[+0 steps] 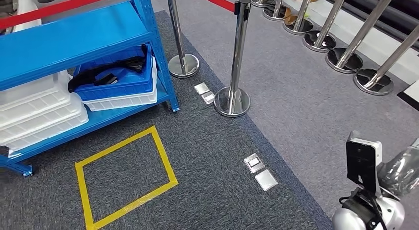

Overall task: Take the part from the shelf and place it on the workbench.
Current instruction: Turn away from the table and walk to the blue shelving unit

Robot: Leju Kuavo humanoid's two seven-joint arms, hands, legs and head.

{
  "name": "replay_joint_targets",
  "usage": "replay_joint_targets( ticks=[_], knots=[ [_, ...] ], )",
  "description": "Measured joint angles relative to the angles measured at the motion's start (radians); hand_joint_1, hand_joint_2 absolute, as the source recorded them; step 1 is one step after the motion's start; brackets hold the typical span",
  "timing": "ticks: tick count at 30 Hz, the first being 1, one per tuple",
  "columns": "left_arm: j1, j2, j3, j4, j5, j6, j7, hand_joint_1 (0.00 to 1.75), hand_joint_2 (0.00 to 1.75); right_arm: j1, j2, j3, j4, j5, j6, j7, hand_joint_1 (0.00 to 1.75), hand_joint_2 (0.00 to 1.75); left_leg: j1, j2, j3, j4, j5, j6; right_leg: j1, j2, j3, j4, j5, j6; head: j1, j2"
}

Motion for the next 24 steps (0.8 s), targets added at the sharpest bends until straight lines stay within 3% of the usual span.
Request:
replay_joint_targets(
  ticks=[2, 4, 5, 6, 8, 10, 12, 13, 15, 17, 19, 20, 21, 22, 24],
  knots=[
    [-0.002, 0.000, 0.000, 0.000, 0.000, 0.000, 0.000, 0.00, 0.00, 0.002, 0.000, -0.001, 0.000, 0.000, 0.000, 0.000, 0.00, 1.75, 0.003, 0.039, -0.059, 0.121, -0.059, -0.009, 0.002, -0.027, 0.003, -0.001, -0.003, -0.007, -0.014, 0.000],
    [-0.001, 0.000, 0.000, 0.000, 0.000, -0.001, 0.000, 0.00, 0.00, 0.002, 0.000, -0.001, 0.000, 0.000, 0.000, 0.001, 0.00, 1.75, 0.008, 0.046, -0.103, 0.206, -0.081, -0.014, 0.002, -0.053, 0.005, -0.001, -0.007, -0.009, -0.019, 0.000],
    [0.000, 0.000, 0.000, 0.000, 0.000, -0.001, 0.000, 0.00, 0.00, 0.002, 0.000, -0.001, 0.000, -0.001, 0.000, 0.002, 0.00, 1.75, 0.009, 0.049, -0.100, 0.198, -0.066, -0.014, 0.002, -0.065, 0.008, -0.001, -0.009, -0.008, -0.021, 0.000],
    [0.001, 0.000, 0.000, 0.000, 0.000, -0.002, 0.000, 0.00, 0.00, 0.002, 0.000, -0.001, 0.000, -0.001, 0.000, 0.003, 0.00, 1.75, 0.010, 0.055, -0.077, 0.152, -0.034, -0.012, 0.002, -0.076, 0.013, -0.001, -0.012, -0.006, -0.024, 0.000],
    [0.000, 0.000, 0.000, 0.000, 0.000, -0.002, 0.000, 0.00, 0.00, 0.002, 0.000, -0.001, 0.000, -0.002, 0.000, 0.004, 0.00, 1.75, 0.004, 0.095, -0.011, 0.016, 0.026, -0.003, 0.004, -0.097, 0.024, -0.001, -0.021, 0.002, -0.029, 0.000],
    [-0.001, 0.000, 0.000, 0.000, 0.000, -0.002, 0.000, 0.00, 0.00, 0.001, 0.000, -0.001, 0.000, -0.003, 0.000, 0.004, 0.00, 1.75, -0.006, 0.123, 0.021, -0.056, 0.045, 0.009, 0.007, -0.115, 0.033, -0.001, -0.029, 0.013, -0.032, 0.000],
    [0.000, 0.000, 0.000, 0.000, 0.000, -0.002, 0.000, 0.00, 0.00, -0.001, 0.000, -0.002, 0.000, -0.004, 0.000, 0.004, 0.00, 1.75, -0.010, 0.109, 0.021, -0.063, 0.042, 0.019, 0.008, -0.132, 0.042, -0.007, -0.033, 0.024, -0.032, 0.000],
    [0.001, 0.000, 0.000, 0.000, 0.000, -0.002, 0.000, 0.00, 0.00, -0.002, 0.000, -0.002, 0.001, -0.004, 0.000, 0.004, 0.00, 1.75, -0.008, 0.099, 0.024, -0.069, 0.044, 0.024, 0.007, -0.128, 0.047, -0.006, -0.038, 0.030, -0.030, 0.000],
    [0.000, 0.000, 0.000, 0.001, 0.000, -0.002, 0.000, 0.00, 0.00, -0.003, 0.000, -0.002, 0.001, -0.003, 0.000, 0.004, 0.00, 1.75, -0.002, 0.080, 0.032, -0.082, 0.049, 0.037, 0.004, -0.086, 0.033, 0.036, -0.070, 0.037, -0.026, 0.000],
    [-0.004, -0.001, 0.000, 0.002, 0.000, -0.003, -0.001, 0.00, 0.00, 0.000, -0.001, -0.006, 0.003, -0.003, 0.000, 0.004, 0.00, 1.75, 0.000, 0.061, 0.036, -0.086, 0.050, 0.046, 0.004, -0.036, -0.028, 0.154, -0.129, 0.038, -0.015, 0.000],
    [-0.005, -0.001, 0.000, 0.002, 0.000, -0.003, -0.001, 0.00, 0.00, 0.004, -0.001, -0.009, 0.005, -0.003, 0.000, 0.004, 0.00, 1.75, -0.001, 0.036, 0.037, -0.084, 0.048, 0.049, 0.005, -0.022, -0.091, 0.259, -0.155, 0.039, -0.003, 0.000],
    [-0.004, -0.001, 0.000, 0.002, 0.000, -0.004, 0.000, 0.00, 0.00, 0.004, -0.001, -0.010, 0.006, -0.003, 0.000, 0.004, 0.00, 1.75, -0.002, 0.023, 0.038, -0.083, 0.047, 0.049, 0.005, -0.020, -0.101, 0.264, -0.138, 0.039, 0.001, 0.000],
    [-0.003, -0.001, 0.000, 0.002, 0.000, -0.004, 0.000, 0.00, 0.00, 0.004, -0.001, -0.011, 0.007, -0.004, 0.000, 0.004, 0.00, 1.75, -0.001, 0.010, 0.039, -0.080, 0.045, 0.048, 0.004, -0.016, -0.093, 0.230, -0.103, 0.038, 0.005, 0.000],
    [-0.003, -0.001, 0.000, 0.002, 0.000, -0.004, 0.000, 0.00, 0.00, 0.004, -0.001, -0.012, 0.008, -0.004, 0.000, 0.004, 0.00, 1.75, -0.001, -0.003, 0.040, -0.077, 0.043, 0.045, 0.003, -0.005, -0.072, 0.167, -0.058, 0.036, 0.009, 0.000],
    [-0.005, -0.001, 0.000, 0.002, 0.000, -0.005, -0.001, 0.00, 0.00, 0.005, -0.001, -0.014, 0.009, -0.007, 0.000, 0.006, 0.00, 1.75, 0.000, -0.028, 0.036, -0.066, 0.036, 0.036, 0.000, 0.038, -0.030, 0.055, -0.007, 0.033, 0.017, 0.000]
  ],
)
